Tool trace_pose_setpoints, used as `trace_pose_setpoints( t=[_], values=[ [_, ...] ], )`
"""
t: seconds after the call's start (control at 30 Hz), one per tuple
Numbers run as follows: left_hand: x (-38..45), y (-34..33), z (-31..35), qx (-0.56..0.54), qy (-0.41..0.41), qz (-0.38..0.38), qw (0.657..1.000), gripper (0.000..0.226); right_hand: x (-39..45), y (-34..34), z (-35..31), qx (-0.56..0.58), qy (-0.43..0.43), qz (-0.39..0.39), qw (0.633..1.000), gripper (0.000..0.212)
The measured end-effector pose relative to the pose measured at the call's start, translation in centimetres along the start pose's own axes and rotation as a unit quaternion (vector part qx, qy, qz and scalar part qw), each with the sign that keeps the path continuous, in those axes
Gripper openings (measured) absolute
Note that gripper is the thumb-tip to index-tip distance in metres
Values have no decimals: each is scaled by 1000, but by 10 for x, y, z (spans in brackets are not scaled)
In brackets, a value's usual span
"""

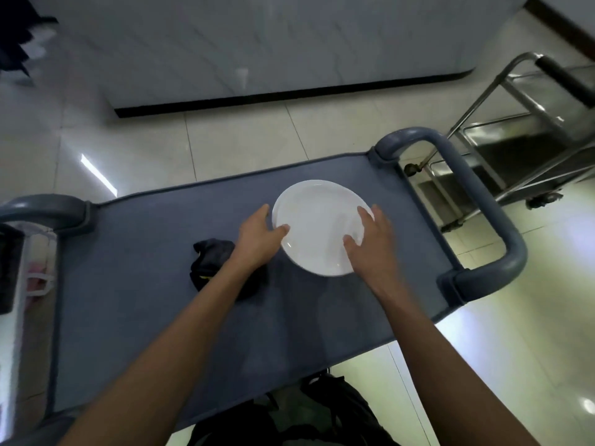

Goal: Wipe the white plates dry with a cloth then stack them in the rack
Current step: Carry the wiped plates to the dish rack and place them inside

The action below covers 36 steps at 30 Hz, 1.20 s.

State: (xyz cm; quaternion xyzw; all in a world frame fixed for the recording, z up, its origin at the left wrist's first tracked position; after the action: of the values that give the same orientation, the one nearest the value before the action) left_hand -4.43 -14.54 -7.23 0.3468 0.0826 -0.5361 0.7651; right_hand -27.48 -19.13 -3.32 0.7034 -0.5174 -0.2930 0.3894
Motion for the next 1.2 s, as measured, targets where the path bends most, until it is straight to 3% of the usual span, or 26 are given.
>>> trace_pose_setpoints(
  t=[0.07, 0.13, 0.27, 0.47, 1.2],
  values=[
    [1, -7, 4, -2, -10, 2, 1000, 35, 4, 0, 14, 32, -32, -14, 999, 70],
    [2, -12, 6, -5, -19, 6, 1000, 27, 10, -1, 23, 75, -42, -21, 996, 71],
    [2, -15, 8, -25, -10, 21, 999, 29, 19, -3, 31, 143, -55, -32, 988, 68],
    [1, -20, 10, -36, 8, 50, 998, 31, 25, -14, 35, 203, -56, -37, 977, 82],
    [-9, -34, 24, -46, 95, 143, 984, 28, 41, -12, 45, 273, -53, -23, 960, 80]
  ],
)
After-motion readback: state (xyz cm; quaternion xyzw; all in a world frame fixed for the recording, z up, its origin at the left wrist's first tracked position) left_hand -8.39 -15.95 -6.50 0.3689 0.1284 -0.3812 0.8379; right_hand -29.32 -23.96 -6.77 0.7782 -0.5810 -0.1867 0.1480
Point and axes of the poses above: each hand's wrist, its own x-axis towards the middle knuckle, its own y-axis out of the back of the hand, z = x × y, the point moved 4 cm from there along x, towards the middle knuckle, and after that the axes turned 11 degrees about y, right-handed, at the moved point
